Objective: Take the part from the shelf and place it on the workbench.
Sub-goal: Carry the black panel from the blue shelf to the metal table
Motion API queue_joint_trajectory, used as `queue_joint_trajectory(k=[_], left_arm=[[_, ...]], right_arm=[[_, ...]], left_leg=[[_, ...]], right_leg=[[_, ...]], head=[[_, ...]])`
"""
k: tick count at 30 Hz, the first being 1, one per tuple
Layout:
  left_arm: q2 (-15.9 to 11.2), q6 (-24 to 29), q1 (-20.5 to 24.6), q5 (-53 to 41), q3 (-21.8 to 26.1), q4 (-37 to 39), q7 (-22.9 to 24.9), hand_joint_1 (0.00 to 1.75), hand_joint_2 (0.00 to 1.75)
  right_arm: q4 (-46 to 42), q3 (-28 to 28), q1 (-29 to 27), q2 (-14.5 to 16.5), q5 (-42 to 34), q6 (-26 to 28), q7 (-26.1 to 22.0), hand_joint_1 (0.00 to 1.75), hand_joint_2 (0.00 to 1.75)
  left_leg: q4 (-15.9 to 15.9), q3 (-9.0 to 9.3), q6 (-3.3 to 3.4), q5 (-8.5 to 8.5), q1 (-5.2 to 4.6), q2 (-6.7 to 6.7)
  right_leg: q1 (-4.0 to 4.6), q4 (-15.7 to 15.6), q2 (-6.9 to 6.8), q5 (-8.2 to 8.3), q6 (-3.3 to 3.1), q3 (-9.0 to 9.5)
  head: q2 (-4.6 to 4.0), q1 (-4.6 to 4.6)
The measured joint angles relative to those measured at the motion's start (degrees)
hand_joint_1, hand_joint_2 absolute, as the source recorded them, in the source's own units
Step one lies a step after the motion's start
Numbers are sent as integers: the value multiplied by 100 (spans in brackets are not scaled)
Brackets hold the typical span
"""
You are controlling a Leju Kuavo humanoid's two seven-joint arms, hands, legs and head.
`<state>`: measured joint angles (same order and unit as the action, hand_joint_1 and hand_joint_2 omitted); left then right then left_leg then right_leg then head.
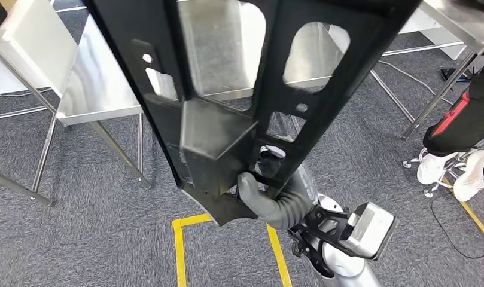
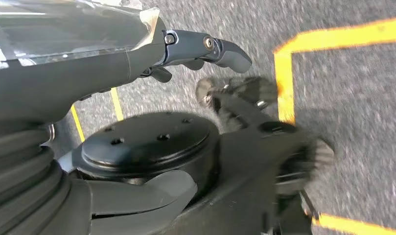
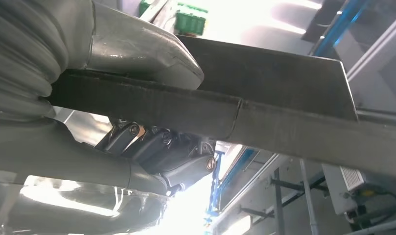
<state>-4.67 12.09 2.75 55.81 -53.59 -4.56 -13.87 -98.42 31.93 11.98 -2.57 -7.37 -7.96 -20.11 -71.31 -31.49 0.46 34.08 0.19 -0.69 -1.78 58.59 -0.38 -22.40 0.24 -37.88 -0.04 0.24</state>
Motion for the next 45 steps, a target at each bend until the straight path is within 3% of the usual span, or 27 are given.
queue_joint_trajectory(k=[2, 3, 4, 6, 7, 8, 10, 12, 13, 15, 17, 18, 19, 21, 22, 24, 27, 29, 32, 33, 34, 35, 37, 38, 41, 43, 45], left_arm=[[8, -3, 5, 1, 1, 1, -2, 0, 175], [10, -4, 9, 2, 2, 2, -3, 0, 175], [11, -4, 14, 2, 2, 2, -5, 0, 175], [14, -9, 17, 2, 2, 3, -5, 0, 175], [15, -13, 16, 1, 2, 5, -5, 0, 175], [15, -17, 16, 1, 1, 7, -5, 0, 175], [14, -24, 15, -2, -4, 10, -5, 0, 175], [18, -27, 8, -6, -13, 10, -7, 0, 175], [18, -28, 4, -8, -16, 11, -9, 0, 175], [21, -30, 3, -11, -23, 13, -11, 0, 175], [25, -31, 10, -15, -26, 14, -11, 0, 175], [28, -31, 8, -16, -28, 14, -11, 0, 175], [31, -31, 5, -18, -31, 14, -11, 0, 175], [35, -32, 1, -19, -38, 15, -11, 0, 175], [37, -32, 5, -19, -44, 15, -12, 0, 175], [39, -33, 11, -23, -64, 15, -14, 0, 175], [35, -33, 19, -29, -89, 15, -18, 0, 175], [29, -33, 29, -31, -107, 14, -21, 0, 175], [28, -38, 26, -31, -124, 13, -36, 0, 175], [27, -43, 31, -30, -125, 12, -43, 0, 175], [26, -46, 39, -30, -125, 11, -49, 0, 175], [25, -49, 44, -30, -126, 10, -49, 0, 175], [24, -42, 35, -31, -128, 11, -44, 0, 175], [23, -40, 28, -31, -129, 13, -40, 0, 175], [20, -35, 28, -28, -142, 14, -33, 0, 175], [21, -31, 24, -19, -157, 12, -33, 0, 175], [20, -26, 17, -10, -167, 11, -33, 0, 175]], right_arm=[[2, 2, -2, 7, 1, -9, 1, 175, 175], [2, 2, -2, 9, 1, -13, 2, 175, 175], [3, 3, -1, 12, 0, -16, 3, 175, 175], [3, 2, 2, 24, 0, -20, 7, 175, 175], [4, 2, 2, 32, 0, -21, 13, 175, 175], [5, 1, 6, 39, -1, -21, 19, 175, 175], [4, -7, 15, 47, 2, -22, 36, 175, 175], [-8, -31, 25, 53, 5, -23, 46, 175, 175], [-14, -43, 28, 53, 5, -23, 48, 175, 175], [-17, -56, 18, 44, 8, -23, 52, 175, 175], [-16, -67, -12, 28, 11, -23, 56, 175, 175], [-16, -74, -28, 22, 14, -23, 58, 175, 175], [-16, -80, -39, 15, 15, -23, 58, 175, 175], [-16, -86, -46, 5, 17, -23, 60, 175, 175], [-16, -88, -50, 1, 19, -23, 60, 175, 175], [-26, -98, -66, -4, 27, -22, 63, 175, 175], [-63, -130, -95, -2, 56, -15, 69, 175, 175], [-92, -149, -104, 9, 69, -13, 66, 175, 175], [-101, -168, -129, 23, 81, -13, 62, 175, 175], [-101, -173, -142, 27, 84, -13, 64, 175, 175], [-101, -177, -152, 28, 84, -13, 65, 175, 175], [-102, -180, -158, 31, 84, -13, 66, 175, 175], [-102, -184, -162, 36, 84, -13, 65, 175, 175], [-104, -186, -166, 38, 84, -13, 65, 175, 175], [-132, -198, -179, 42, 103, -13, 71, 175, 175], [-154, -213, -181, 43, 117, -13, 73, 175, 175], [-167, -225, -178, 41, 126, -14, 73, 175, 175]], left_leg=[[-228, -378, -46, 447, 23, 22], [-182, -485, -55, 531, 31, 29], [-13, -515, -53, 438, 36, 33], [656, -367, -10, -172, 38, 55], [950, -278, 24, -369, 24, 66], [1149, -212, 62, -438, 8, 67], [1205, -189, 114, -279, -33, 55], [1293, -99, 175, -407, -15, 41], [1342, -40, 214, -507, -2, 46], [1396, 56, 275, -642, 2, 70], [1391, 97, 300, -598, -16, 72], [1389, 119, 300, -567, -23, 60], [1387, 153, 295, -531, -27, 43], [1387, 249, 269, -429, -29, 6], [1385, 287, 242, -370, -41, -9], [1394, 326, 180, -275, -53, -27], [1424, 408, 77, -185, -48, -23], [1110, 268, -1, -50, -30, 4], [-21, -519, -102, 243, 21, 28], [-236, -746, -120, 198, 32, 32], [-240, -869, -128, 20, 39, 39], [-23, -886, -125, -286, 43, 47], [647, -739, -84, -894, 30, 64], [912, -642, -46, -1039, 8, 70], [1200, -452, 99, -895, -44, 67], [1333, -294, 182, -832, -18, 45], [1445, -103, 246, -772, 9, 30]], right_leg=[[7, -2, 19, -110, -31, 121], [9, -2, 29, -161, -28, 186], [10, -2, 38, -209, -19, 252], [10, -6, 47, -293, 9, 378], [23, -6, 55, -330, 35, 431], [33, -6, 63, -366, 70, 467], [50, -18, 77, -427, 155, 503], [59, 20, 72, -468, 223, 496], [67, 145, 69, -523, 230, 452], [72, 730, 65, -763, 198, 180], [71, 1425, 65, -998, 182, -235], [73, 1563, 65, -1001, 207, -359], [74, 1474, 65, -900, 254, -371], [76, 725, 64, -487, 349, -98], [88, 368, 62, -320, 353, 70], [120, 44, 66, -218, 266, 244], [98, 8, 86, -322, 114, 322], [36, -36, 87, -397, 23, 444], [25, -49, 76, -563, -37, 632], [22, -49, 78, -627, -30, 706], [18, -49, 81, -696, -20, 794], [11, -50, 86, -775, -6, 902], [10, -68, 100, -931, 39, 1073], [17, -89, 108, -989, 72, 1126], [41, -144, 109, -1016, 199, 1217], [40, 49, 92, -966, 260, 1194], [42, 666, 83, -987, 252, 810]], head=[[1, -1], [1, 0], [1, -1], [1, 1], [1, 1], [1, 3], [0, 3], [0, 5], [1, 11], [0, 25], [1, 29], [1, 28], [1, 28], [0, 29], [0, 26], [1, 26], [2, 27], [2, 19], [2, 10], [2, 10], [2, 9], [2, 10], [1, 11], [1, 7], [2, -7], [2, 4], [2, 25]])
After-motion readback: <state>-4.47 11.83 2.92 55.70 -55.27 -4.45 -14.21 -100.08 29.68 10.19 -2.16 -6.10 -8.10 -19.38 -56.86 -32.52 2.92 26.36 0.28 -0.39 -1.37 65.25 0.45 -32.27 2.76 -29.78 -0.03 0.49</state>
